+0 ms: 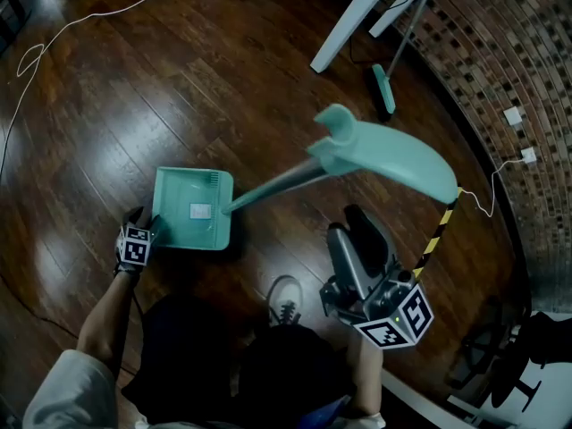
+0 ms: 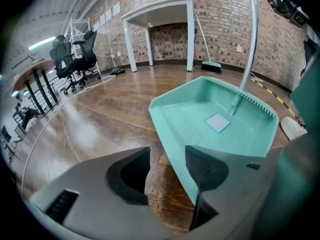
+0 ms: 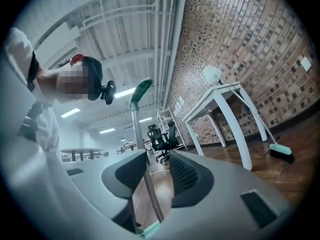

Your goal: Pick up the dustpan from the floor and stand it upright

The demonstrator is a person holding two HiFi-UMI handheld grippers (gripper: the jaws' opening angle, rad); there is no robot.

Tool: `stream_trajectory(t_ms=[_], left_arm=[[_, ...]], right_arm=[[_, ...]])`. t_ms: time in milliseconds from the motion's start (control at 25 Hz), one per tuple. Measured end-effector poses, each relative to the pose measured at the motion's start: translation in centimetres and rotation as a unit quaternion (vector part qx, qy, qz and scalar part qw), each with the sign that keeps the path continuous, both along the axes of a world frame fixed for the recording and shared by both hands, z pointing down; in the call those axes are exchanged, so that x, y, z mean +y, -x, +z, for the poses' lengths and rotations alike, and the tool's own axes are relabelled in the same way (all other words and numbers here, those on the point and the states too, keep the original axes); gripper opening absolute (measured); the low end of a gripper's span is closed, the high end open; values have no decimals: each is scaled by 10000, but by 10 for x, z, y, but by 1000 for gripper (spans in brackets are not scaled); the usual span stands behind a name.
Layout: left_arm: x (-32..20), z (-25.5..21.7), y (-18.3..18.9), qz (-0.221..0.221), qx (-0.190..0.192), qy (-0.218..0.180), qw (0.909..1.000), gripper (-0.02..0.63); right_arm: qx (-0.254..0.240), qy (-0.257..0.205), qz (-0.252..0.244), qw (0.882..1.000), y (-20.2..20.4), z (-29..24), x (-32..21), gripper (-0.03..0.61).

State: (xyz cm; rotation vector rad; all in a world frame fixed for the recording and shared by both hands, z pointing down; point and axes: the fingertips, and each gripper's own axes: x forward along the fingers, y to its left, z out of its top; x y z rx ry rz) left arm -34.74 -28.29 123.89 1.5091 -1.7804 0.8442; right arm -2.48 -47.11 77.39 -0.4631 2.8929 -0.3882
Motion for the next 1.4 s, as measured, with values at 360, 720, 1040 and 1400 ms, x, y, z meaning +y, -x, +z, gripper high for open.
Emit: stream_trajectory(t_ms=[360, 720, 1040, 1400], left_arm=[[-4, -45, 6, -54, -324, -724, 9968, 12], [-31, -184, -19, 155, -380, -1354, 9899, 12], [-40, -402, -68, 123, -309, -1847, 9822, 12], [-44, -719, -85, 501, -290, -2879, 9559, 12]], right_arm=[[1112, -313, 465, 9922, 9, 50, -15, 81], [1394, -15, 1070, 9844, -20, 3, -38, -23], [1892, 42, 1290, 9734, -64, -128, -36, -21], [1659, 7, 1795, 9697, -69, -386, -3, -23]])
